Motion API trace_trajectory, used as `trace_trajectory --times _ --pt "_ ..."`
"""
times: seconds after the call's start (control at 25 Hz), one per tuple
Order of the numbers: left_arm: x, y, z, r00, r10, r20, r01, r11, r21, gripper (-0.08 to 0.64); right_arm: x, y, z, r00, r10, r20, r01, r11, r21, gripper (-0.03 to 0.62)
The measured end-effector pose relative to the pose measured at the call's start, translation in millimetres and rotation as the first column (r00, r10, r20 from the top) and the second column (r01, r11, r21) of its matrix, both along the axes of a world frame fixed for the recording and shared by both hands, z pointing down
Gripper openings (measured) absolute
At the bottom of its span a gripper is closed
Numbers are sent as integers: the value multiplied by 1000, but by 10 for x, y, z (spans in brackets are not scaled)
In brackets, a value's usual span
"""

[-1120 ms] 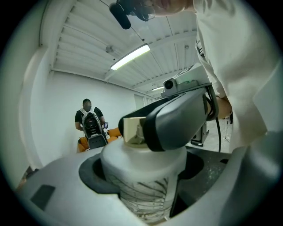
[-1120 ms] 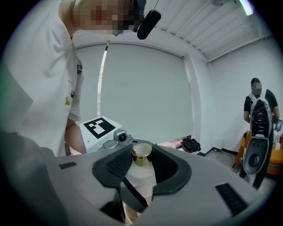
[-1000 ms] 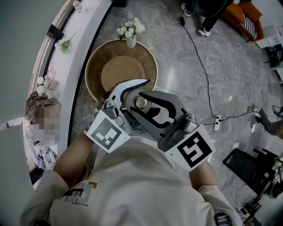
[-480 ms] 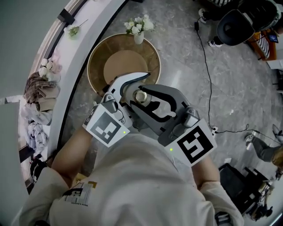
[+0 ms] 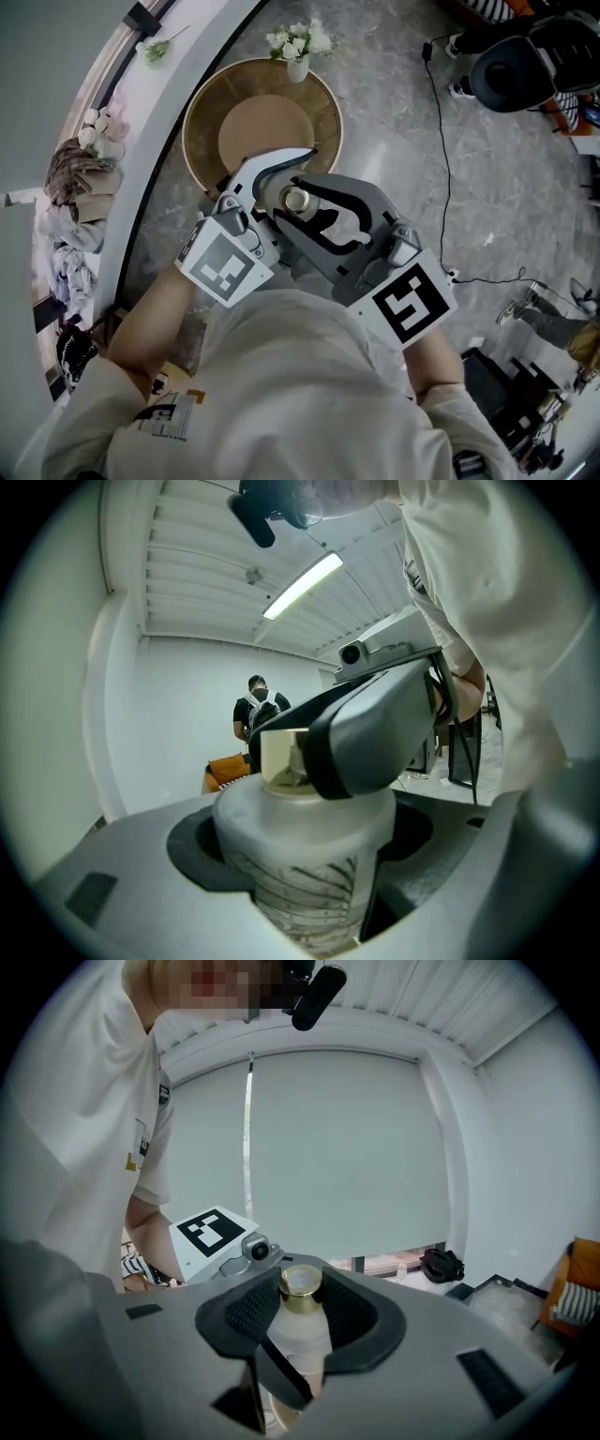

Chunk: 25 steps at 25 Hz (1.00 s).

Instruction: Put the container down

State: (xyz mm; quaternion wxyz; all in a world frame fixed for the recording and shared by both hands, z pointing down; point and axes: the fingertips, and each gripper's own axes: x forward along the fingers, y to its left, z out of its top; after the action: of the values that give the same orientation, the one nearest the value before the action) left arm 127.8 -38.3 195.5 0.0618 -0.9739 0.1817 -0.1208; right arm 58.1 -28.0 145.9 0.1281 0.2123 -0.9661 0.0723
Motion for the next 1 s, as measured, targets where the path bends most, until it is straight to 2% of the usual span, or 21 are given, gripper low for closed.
trace_trajectory --times 0.36,0.56,0.68,0.84,1.0 --pt "-65 -117 340 999 -5 -45 4 1000 -16 349 -73 -119 382 1000 20 -18 -20 999 -25 137" --pt "-55 -121 588 1000 1 -9 -1 1000 -12 350 -56 -102 639 995 -33 -93 32 999 -14 137" --pt "-94 -161 770 1000 20 7 -20 1000 -12 350 -86 -153 817 993 -26 -115 23 999 -22 137" --pt "-121 -191 1009 999 42 -15 -42 999 -21 350 -127 -195 1075 992 6 -125 -10 1000 -29 137" --pt "-62 -122 1218 999 24 -48 -27 998 -62 349 -77 -134 1295 991 -1 -132 -6 998 -56 137"
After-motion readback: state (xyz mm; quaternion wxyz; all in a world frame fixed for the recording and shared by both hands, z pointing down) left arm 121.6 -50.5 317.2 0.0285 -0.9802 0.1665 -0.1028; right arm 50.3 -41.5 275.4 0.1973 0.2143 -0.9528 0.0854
